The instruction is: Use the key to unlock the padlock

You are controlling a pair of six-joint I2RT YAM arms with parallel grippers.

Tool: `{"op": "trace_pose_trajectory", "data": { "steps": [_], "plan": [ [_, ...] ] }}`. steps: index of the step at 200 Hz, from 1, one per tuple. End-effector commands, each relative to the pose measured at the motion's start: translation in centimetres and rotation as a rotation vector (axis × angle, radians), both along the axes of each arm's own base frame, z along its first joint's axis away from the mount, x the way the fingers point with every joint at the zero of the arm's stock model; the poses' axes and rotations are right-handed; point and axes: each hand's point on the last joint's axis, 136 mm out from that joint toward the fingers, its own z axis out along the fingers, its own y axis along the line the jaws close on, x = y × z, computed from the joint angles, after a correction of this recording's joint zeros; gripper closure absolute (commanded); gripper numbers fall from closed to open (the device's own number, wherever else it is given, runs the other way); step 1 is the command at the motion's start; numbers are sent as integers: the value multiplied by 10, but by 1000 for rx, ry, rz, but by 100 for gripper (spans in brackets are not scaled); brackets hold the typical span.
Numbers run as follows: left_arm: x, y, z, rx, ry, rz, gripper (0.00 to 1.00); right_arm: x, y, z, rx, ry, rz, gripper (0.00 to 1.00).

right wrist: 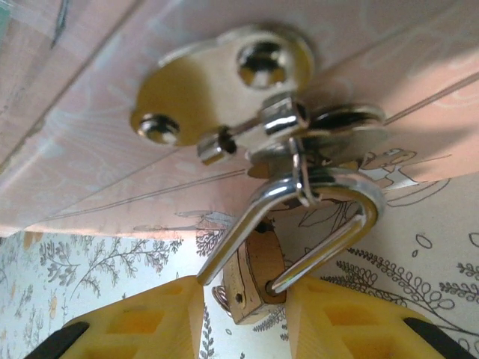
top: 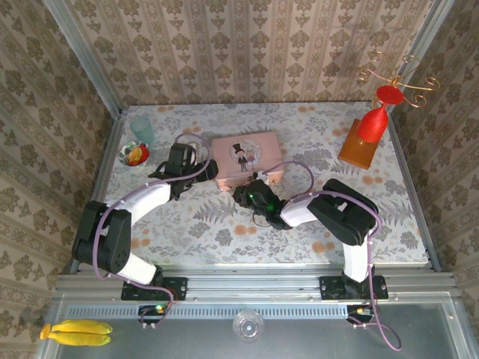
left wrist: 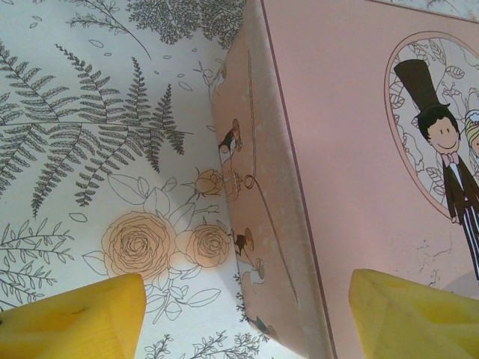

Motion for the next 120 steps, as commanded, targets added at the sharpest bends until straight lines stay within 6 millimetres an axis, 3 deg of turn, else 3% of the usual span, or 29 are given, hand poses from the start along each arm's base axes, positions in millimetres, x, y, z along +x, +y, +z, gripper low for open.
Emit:
{"op": "trace_pose_trajectory", "data": {
  "steps": [1, 43, 120],
  "plan": [
    [-2, -2, 6, -16, -15, 2, 27, 13, -26, -23, -108, 22, -106, 68],
    [-2, -2, 5, -11, -16, 7, 27, 15, -33, -12, -72, -3, -155, 82],
    [0, 0, 0, 7, -11, 13, 28, 8, -46, 3, 122, 36, -230, 94]
  ]
}}
